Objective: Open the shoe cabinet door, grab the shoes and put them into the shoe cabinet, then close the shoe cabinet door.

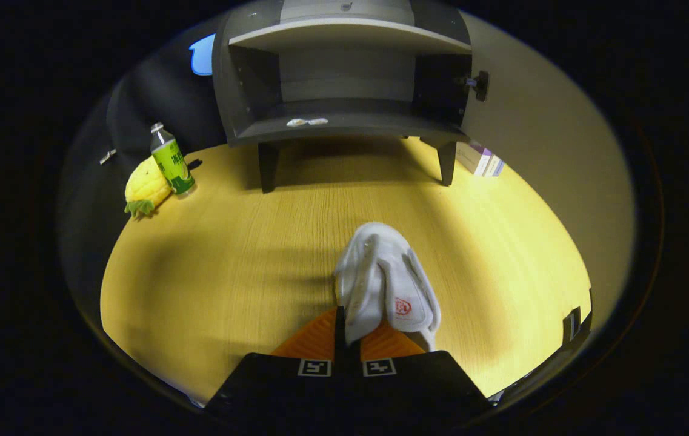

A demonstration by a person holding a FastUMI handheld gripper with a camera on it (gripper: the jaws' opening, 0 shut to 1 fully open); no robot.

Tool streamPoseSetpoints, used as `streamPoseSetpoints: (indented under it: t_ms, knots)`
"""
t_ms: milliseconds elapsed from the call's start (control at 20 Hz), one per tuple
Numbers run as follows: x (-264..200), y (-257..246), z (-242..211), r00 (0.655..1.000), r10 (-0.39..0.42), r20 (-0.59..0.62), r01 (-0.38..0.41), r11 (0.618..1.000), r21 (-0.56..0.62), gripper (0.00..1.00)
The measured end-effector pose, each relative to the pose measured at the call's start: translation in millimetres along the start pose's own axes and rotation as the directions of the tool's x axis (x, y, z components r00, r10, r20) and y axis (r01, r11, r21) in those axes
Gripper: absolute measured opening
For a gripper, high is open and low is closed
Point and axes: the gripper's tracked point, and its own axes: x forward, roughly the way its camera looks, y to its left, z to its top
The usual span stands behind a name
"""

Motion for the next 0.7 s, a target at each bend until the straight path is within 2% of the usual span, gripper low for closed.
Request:
streamPoseSetpoints:
  t_ms: [200, 350, 700]
  knots:
    - [-36.4, -4.1, 49.4, 0.999, -0.021, 0.044, 0.021, 1.0, 0.006, 0.04]
    - [-71.2, -5.9, 111.4, 0.989, -0.04, 0.145, 0.038, 0.999, 0.016, 0.04]
    - [-114.7, 4.4, 228.3, 0.94, -0.004, 0.342, 0.001, 1.0, 0.011, 0.04]
